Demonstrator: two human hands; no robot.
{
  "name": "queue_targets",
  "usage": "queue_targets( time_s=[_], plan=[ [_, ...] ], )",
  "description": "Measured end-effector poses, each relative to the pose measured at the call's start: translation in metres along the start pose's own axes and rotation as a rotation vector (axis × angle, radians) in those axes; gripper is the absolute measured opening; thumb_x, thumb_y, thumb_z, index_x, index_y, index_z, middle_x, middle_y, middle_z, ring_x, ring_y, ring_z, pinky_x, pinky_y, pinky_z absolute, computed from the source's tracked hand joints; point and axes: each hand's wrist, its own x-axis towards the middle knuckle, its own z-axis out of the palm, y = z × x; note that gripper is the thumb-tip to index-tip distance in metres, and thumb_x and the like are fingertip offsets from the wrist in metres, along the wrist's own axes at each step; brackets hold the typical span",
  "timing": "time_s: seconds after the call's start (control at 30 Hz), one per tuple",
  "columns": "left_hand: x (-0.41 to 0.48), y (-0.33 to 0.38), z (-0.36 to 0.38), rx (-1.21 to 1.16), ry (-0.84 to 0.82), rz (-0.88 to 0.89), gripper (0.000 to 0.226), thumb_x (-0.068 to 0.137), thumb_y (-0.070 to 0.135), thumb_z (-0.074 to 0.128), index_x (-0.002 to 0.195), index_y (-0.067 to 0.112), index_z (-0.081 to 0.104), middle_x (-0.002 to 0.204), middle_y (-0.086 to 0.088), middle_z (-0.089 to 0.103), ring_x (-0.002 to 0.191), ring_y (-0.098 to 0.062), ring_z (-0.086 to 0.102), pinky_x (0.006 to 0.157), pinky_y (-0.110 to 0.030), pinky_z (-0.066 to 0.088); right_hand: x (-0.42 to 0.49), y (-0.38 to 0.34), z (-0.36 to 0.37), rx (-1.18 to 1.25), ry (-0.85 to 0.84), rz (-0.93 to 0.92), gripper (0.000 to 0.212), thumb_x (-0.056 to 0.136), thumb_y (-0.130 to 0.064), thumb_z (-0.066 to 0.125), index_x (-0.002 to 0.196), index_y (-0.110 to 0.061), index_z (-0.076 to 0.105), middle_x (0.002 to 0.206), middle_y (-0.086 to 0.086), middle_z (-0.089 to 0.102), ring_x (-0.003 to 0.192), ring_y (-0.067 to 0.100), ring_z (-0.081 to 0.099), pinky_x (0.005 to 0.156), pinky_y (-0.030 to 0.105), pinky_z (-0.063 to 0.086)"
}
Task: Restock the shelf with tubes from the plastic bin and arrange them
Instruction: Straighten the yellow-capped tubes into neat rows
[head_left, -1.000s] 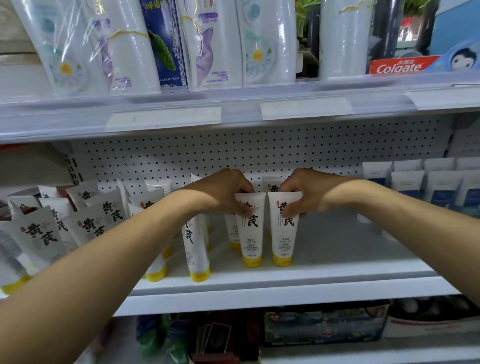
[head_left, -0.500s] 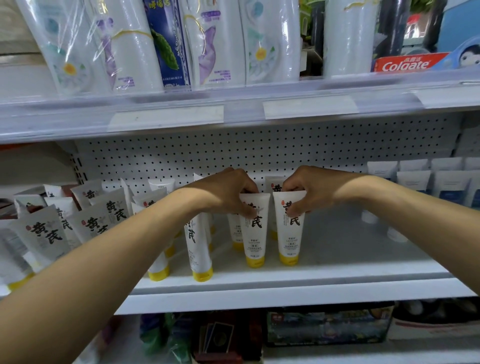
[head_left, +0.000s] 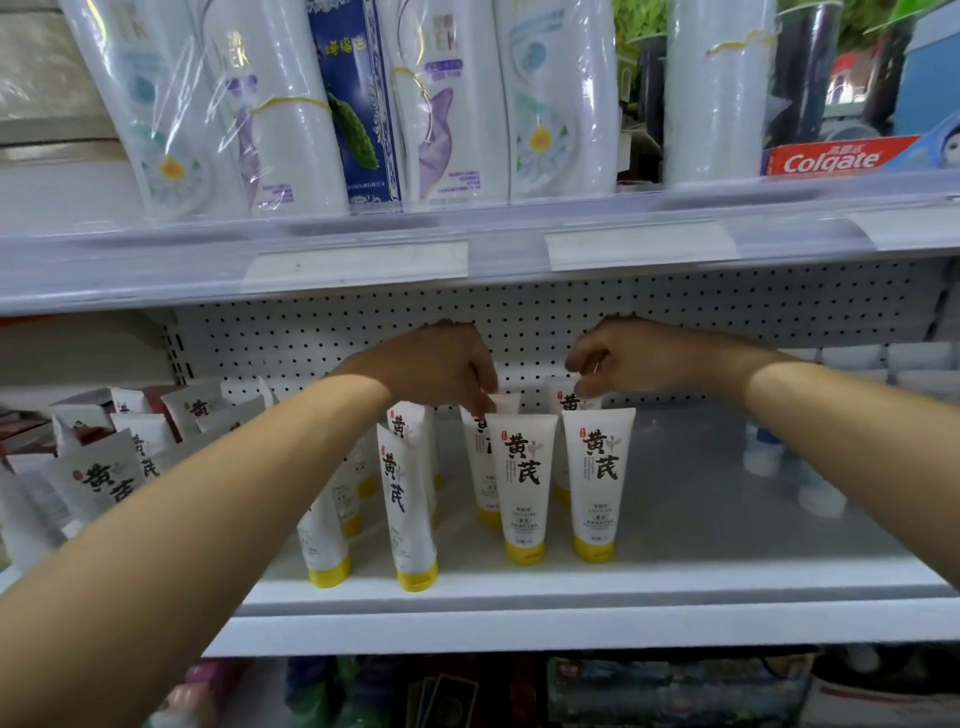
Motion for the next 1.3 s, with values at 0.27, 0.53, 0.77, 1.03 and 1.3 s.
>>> queue_targets(
  time_s=[0.27, 0.53, 0.77, 1.03, 1.3],
  plan=[
    [0.023, -0.004, 0.019, -0.007, -0.040, 0.066, 0.011, 0.083, 0.021, 0.073, 0.091, 0.014, 0.076, 0.074, 0.001, 0.073, 0.063, -0.012, 0.069, 0.058, -0.020, 0.052, 0.020, 0.010, 0.016, 0.050, -0.069, -0.025, 0.012, 0.084, -0.022, 0.073, 0.073, -0.017, 0.071, 0.081, 0.006, 0.073, 0.067, 0.015, 0.064, 0.065, 0.033, 0.053],
    [0.033, -0.001, 0.024, -0.015, 0.003, 0.083, 0.013, 0.081, 0.020, 0.074, 0.092, 0.013, 0.076, 0.076, 0.002, 0.070, 0.068, -0.013, 0.068, 0.060, -0.019, 0.050, 0.015, 0.015, 0.015, 0.082, -0.074, -0.085, 0.010, 0.083, -0.025, 0.073, 0.080, -0.016, 0.077, 0.078, 0.001, 0.073, 0.064, 0.008, 0.063, 0.061, 0.028, 0.049],
    [0.033, -0.003, 0.023, -0.064, -0.026, 0.109, 0.007, 0.082, 0.018, 0.072, 0.086, 0.013, 0.076, 0.073, 0.001, 0.072, 0.062, -0.009, 0.066, 0.057, -0.017, 0.050, 0.018, 0.015, 0.017, 0.083, -0.101, -0.099, 0.017, 0.076, -0.041, 0.070, 0.074, -0.025, 0.074, 0.078, 0.005, 0.072, 0.072, 0.026, 0.068, 0.064, 0.044, 0.054],
    [0.029, -0.003, 0.024, -0.115, -0.018, 0.131, 0.009, 0.080, 0.018, 0.073, 0.071, 0.021, 0.072, 0.060, 0.005, 0.067, 0.053, -0.004, 0.060, 0.052, -0.013, 0.044, 0.017, 0.010, 0.016, 0.090, -0.105, -0.100, 0.016, 0.084, -0.031, 0.070, 0.075, -0.018, 0.075, 0.073, 0.008, 0.070, 0.056, 0.010, 0.056, 0.054, 0.029, 0.041],
    [0.031, 0.000, 0.025, -0.084, -0.024, 0.155, 0.005, 0.081, 0.020, 0.072, 0.078, 0.016, 0.075, 0.065, 0.003, 0.069, 0.056, -0.007, 0.061, 0.052, -0.014, 0.043, 0.012, 0.012, 0.014, 0.100, -0.088, -0.084, 0.019, 0.084, -0.030, 0.072, 0.065, -0.029, 0.071, 0.066, -0.010, 0.070, 0.053, 0.001, 0.056, 0.052, 0.024, 0.041]
  ],
)
